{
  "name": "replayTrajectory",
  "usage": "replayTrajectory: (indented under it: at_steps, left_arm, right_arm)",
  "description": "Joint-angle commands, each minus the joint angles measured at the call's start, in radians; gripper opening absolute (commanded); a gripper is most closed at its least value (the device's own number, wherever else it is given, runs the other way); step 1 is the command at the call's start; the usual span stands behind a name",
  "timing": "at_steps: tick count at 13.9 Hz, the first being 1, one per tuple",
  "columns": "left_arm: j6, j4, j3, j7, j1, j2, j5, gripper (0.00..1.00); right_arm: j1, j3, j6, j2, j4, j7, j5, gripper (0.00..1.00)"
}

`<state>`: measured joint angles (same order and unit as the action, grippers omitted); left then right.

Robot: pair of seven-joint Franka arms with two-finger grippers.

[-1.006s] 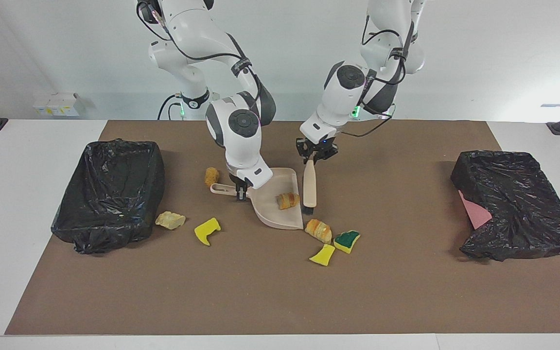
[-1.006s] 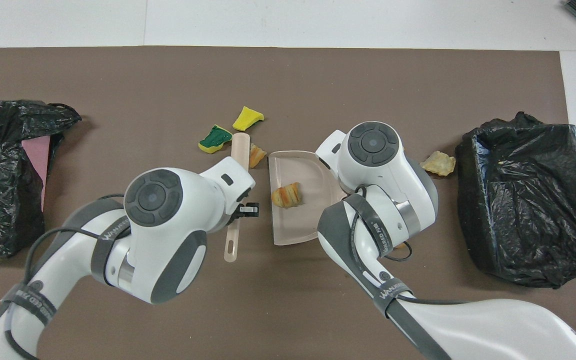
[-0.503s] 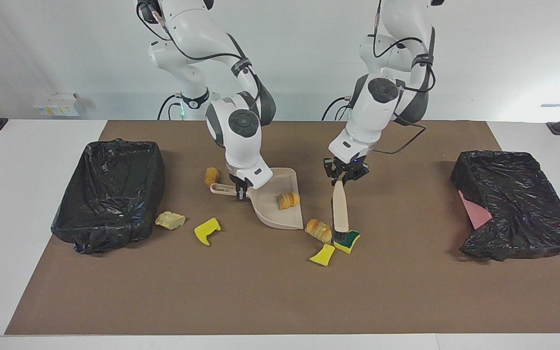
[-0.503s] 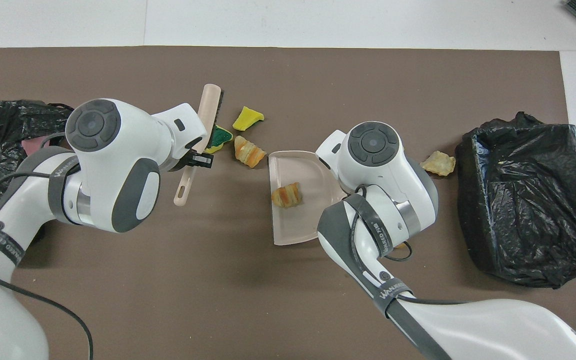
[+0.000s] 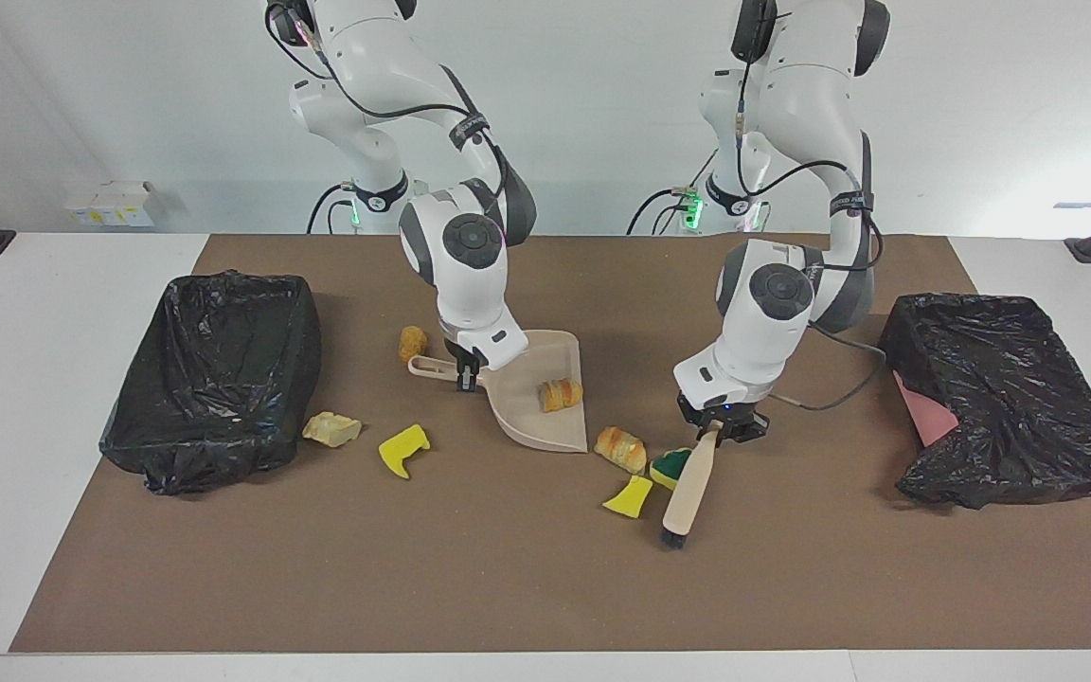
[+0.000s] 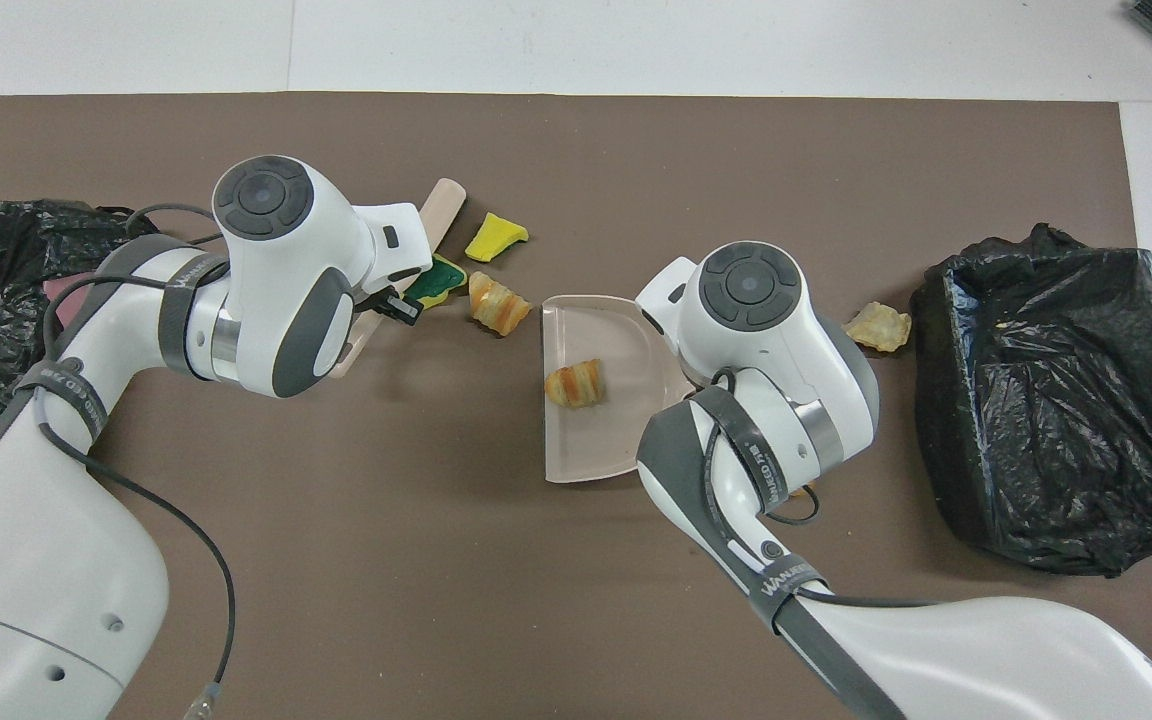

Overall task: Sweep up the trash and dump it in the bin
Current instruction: 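Sweep the sponge pieces into the dustpan with the left gripper's brush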

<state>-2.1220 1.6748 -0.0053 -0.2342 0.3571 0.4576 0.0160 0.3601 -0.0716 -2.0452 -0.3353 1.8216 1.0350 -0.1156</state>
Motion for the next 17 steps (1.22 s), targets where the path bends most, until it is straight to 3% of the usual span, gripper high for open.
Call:
replayTrajectory:
  at_steps: [1, 5, 8, 12, 17]
  left_arm:
    - [0.118, -0.024, 0.004, -0.086, 0.032, -0.023, 0.022, 0.0]
    - [0.139, 0.103, 0.001, -0.099, 0.107, -0.098, 0.009, 0.0]
    - [0.137, 0.16, -0.002, 0.014, 0.166, -0.131, -0.072, 0.0]
    - [0.142, 0.164, -0.007, 0.165, 0.235, -0.158, -0.189, 0.0]
    - [0.145, 0.163, -0.002, 0.294, 0.229, -0.229, -0.271, 0.0]
  right_arm:
    - [-0.012, -0.004, -0.007, 0.021, 0.024, -0.035, -0.015, 0.0]
    - [-0.013, -0.004, -0.007, 0.021, 0.024, -0.035, -0.015, 0.0]
    - [-0.013, -0.004, -0.007, 0.021, 0.025, -0.035, -0.015, 0.0]
    - [-0.013, -0.004, -0.007, 0.021, 0.025, -0.035, -0.015, 0.0]
    - [-0.013, -0.004, -0.004, 0.021, 0.025, -0.035, -0.015, 0.0]
